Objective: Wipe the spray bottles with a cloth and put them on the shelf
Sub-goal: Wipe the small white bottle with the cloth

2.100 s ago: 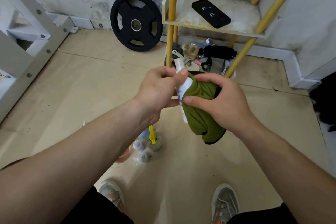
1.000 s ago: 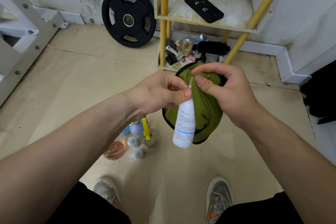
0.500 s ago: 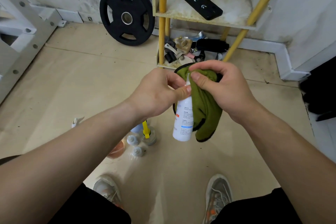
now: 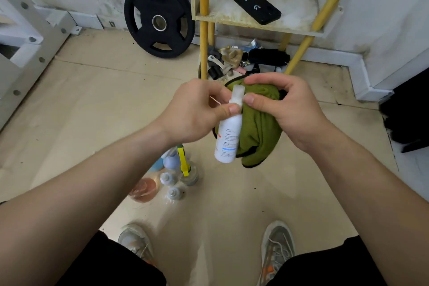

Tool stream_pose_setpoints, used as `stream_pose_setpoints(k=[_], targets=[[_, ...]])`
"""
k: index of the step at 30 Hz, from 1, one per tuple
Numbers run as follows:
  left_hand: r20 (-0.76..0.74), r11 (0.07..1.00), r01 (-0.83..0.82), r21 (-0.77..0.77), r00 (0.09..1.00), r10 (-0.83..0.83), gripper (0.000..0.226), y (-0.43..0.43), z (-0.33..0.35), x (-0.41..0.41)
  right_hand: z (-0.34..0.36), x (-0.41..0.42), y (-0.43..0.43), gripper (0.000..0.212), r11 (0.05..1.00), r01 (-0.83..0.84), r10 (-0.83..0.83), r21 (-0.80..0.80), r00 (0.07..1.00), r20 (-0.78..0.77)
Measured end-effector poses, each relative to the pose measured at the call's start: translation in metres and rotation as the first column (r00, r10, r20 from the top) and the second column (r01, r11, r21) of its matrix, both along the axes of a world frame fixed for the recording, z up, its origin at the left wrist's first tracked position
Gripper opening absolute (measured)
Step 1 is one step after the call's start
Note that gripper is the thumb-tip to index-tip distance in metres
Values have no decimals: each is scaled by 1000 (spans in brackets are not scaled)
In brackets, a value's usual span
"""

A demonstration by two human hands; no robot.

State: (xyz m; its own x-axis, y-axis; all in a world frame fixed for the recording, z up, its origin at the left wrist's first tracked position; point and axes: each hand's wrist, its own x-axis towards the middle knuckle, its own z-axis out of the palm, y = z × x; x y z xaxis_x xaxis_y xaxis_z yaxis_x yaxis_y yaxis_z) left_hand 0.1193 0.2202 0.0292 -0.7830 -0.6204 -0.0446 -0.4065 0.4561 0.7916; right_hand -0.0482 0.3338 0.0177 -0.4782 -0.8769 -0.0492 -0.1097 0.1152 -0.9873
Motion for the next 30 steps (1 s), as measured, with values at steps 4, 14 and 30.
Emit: stream_pose_setpoints(k=[4, 14, 30], targets=[[-170, 934, 0, 357, 983, 65, 13, -6, 2, 5, 3, -5, 2, 30, 997, 60, -42, -51, 955, 295], [-127, 775, -295, 559, 893, 432, 22, -18, 6, 5, 17, 2, 9, 52, 964, -94, 140, 250, 975, -172], [-128, 749, -205, 630, 924, 361, 22, -16, 13, 2, 12, 8, 10, 42, 917, -268, 269, 296, 962, 41]])
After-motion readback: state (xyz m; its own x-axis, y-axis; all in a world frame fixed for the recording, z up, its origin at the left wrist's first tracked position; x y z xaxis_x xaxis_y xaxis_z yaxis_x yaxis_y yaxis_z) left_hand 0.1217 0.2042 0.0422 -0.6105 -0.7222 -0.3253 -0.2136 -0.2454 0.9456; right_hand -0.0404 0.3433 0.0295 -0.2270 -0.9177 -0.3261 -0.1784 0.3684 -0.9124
